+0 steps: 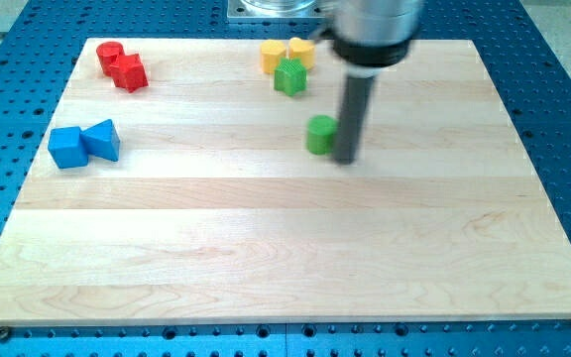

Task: Move the green circle diagonal to the green star

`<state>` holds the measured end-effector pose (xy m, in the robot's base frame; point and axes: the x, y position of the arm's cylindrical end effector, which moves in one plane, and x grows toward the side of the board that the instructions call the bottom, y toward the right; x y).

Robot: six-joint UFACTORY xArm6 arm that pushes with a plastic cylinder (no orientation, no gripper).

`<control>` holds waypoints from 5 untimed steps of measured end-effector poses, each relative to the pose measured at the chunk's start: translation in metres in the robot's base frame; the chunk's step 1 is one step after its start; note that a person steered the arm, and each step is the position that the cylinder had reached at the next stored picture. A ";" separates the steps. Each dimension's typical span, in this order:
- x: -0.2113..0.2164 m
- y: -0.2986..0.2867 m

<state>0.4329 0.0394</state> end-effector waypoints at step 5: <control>-0.060 -0.067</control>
